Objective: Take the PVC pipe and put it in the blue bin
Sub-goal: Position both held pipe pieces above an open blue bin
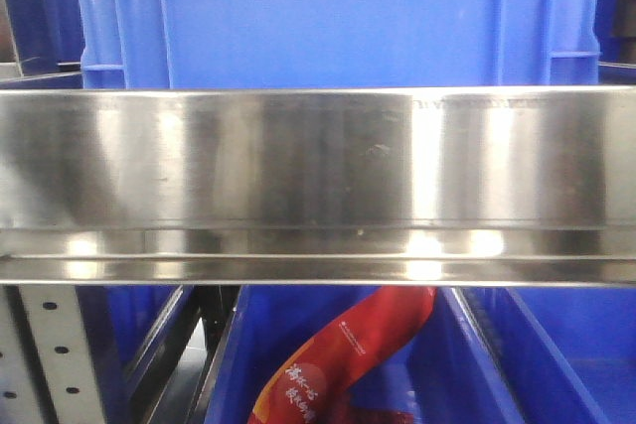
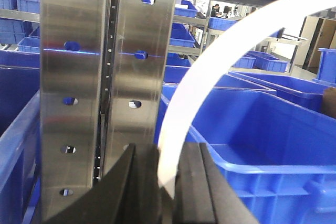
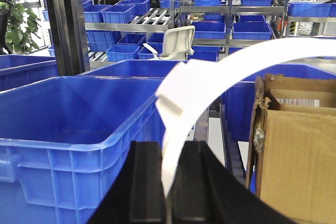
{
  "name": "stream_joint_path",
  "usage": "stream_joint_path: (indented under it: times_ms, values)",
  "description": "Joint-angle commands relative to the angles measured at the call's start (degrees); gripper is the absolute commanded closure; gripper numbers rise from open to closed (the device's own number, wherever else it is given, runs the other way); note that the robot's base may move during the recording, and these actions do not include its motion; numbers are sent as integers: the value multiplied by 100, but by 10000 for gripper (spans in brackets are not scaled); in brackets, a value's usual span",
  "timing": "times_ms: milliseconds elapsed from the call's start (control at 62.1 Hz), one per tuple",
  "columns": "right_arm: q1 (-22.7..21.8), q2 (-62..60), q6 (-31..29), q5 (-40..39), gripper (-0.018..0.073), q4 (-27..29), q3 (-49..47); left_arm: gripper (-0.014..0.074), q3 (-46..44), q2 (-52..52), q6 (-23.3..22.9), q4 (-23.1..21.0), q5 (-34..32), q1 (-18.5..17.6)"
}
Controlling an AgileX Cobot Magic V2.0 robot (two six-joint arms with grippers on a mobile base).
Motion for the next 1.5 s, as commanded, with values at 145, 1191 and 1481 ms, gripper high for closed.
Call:
stream_joint_path:
  times_ms: [145,1191,1481]
  values:
    - [-4,-34,-8,-173,727,-26,9,707,-19,-20,0,16,-119,-17]
    - [-4,8,-8,-485,727,675,9,707,-151,17,0,-66,-263,-17]
    - [-4,1007,-1460,-479,727,2879,-148,707,-1334,775,0,-262,433,-533]
